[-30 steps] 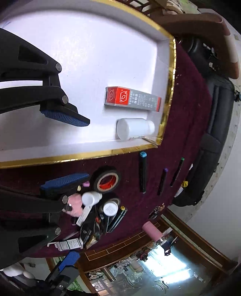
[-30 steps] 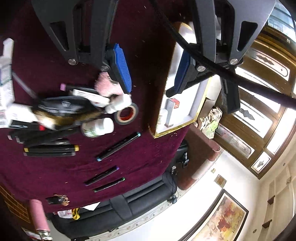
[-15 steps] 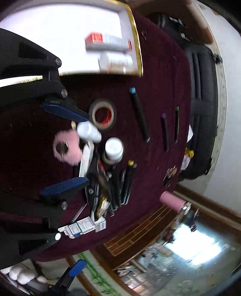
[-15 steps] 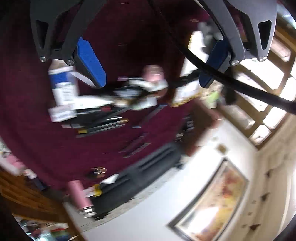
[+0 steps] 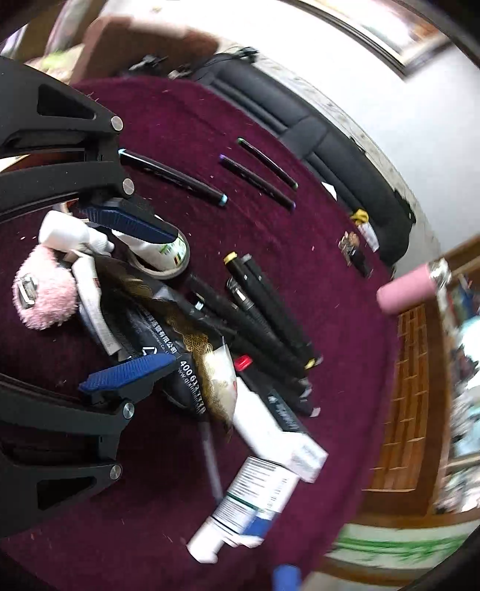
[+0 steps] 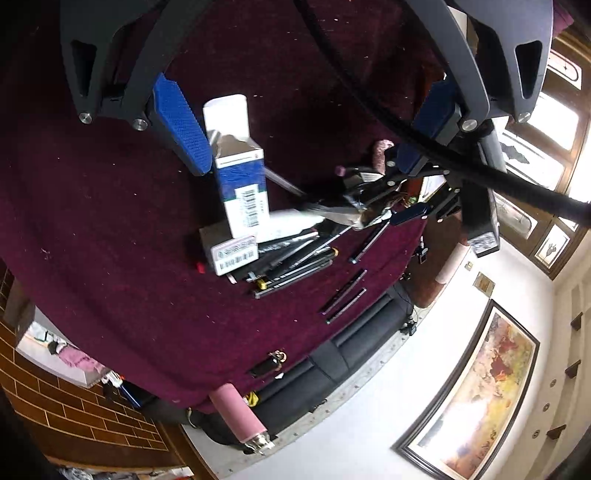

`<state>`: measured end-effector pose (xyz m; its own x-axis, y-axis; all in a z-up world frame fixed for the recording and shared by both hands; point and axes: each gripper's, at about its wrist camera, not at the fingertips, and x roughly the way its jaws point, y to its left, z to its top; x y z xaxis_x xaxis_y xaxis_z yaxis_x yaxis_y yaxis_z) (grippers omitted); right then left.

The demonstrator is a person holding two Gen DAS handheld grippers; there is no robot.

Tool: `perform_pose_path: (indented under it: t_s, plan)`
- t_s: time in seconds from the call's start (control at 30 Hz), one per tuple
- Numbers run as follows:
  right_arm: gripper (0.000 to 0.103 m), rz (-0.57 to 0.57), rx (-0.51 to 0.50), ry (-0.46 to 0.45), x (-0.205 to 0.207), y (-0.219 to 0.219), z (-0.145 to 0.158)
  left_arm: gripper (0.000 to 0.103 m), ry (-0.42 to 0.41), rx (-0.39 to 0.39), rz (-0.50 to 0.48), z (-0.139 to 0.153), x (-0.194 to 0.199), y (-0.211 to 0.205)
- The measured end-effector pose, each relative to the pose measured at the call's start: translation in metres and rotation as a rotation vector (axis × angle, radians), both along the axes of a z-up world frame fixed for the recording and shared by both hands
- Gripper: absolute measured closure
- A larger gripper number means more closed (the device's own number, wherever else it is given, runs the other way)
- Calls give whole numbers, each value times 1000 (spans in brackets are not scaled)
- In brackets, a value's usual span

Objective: Organize objects
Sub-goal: 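Return both grippers to the pile and grasp the black snack bag with the left gripper, then grasp the blue-and-white medicine box with the right gripper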

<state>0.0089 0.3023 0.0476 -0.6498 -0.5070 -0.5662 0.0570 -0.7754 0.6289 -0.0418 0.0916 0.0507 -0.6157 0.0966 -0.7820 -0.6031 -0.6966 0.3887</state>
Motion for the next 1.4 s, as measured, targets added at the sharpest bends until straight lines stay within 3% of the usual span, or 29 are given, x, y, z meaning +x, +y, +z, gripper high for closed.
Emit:
perform_pose_path:
  t_s: [0.3, 0.33, 0.4, 0.5, 0.63, 0.7, 0.77, 0.9, 0.97, 1.2, 1.4]
  plan:
    - [1, 22, 23, -30, -8, -3, -5, 51, -63, -74, -45, -29, 1, 27]
    - [1, 23, 28, -34, -8, -4, -5, 65, -90, -33, -29, -25, 0, 25]
    - [1, 21, 39, -39, -9, -4, -6, 73, -144, 35, -2, -19, -3, 20]
    - [2, 13, 69, -57, -10, -4, -7, 81, -162, 119, 38, -9, -1, 9]
    - [6, 14, 130, -88, -14, -9, -13, 82, -186, 248, 76, 9, 8, -12]
    - [12, 29, 186, -103, -18, -17, -15, 82, -191, 282, 79, 17, 14, -17]
    - [27, 40, 268, -119, -24, -29, -17, 82, -199, 326, 81, 24, 17, -22]
    - [48, 53, 442, -138, -37, -52, -24, 82, -213, 395, 94, 33, 25, -35]
    - [66, 42, 499, -157, -42, -58, -30, 82, -223, 420, 98, 37, 31, -42]
    - [70, 35, 447, -145, -30, -55, -20, 82, -208, 509, 141, 48, 49, -74]
    - [69, 119, 292, -62, 0, -69, 39, 82, -180, 632, 203, 66, 73, -130]
